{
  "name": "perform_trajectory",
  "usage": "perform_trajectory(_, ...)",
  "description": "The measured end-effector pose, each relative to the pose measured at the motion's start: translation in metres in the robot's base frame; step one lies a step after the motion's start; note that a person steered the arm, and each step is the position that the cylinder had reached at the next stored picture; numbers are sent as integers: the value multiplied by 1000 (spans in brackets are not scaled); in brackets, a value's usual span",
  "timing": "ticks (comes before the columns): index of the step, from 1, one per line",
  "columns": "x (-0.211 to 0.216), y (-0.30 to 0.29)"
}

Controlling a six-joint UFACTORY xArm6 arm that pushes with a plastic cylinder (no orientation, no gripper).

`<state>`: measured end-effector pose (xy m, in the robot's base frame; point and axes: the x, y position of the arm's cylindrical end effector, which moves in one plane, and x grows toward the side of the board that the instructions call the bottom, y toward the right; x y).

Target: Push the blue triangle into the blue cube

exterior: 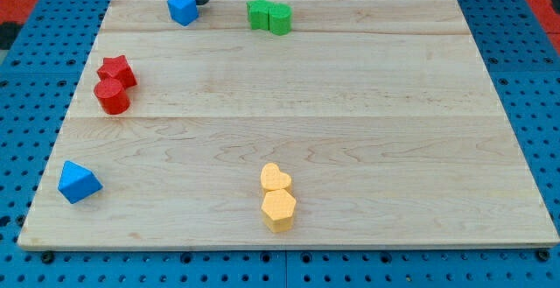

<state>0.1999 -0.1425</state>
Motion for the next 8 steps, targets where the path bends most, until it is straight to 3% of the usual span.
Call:
perform_trajectory(5, 73, -9)
perform_trajectory(8, 67, -50)
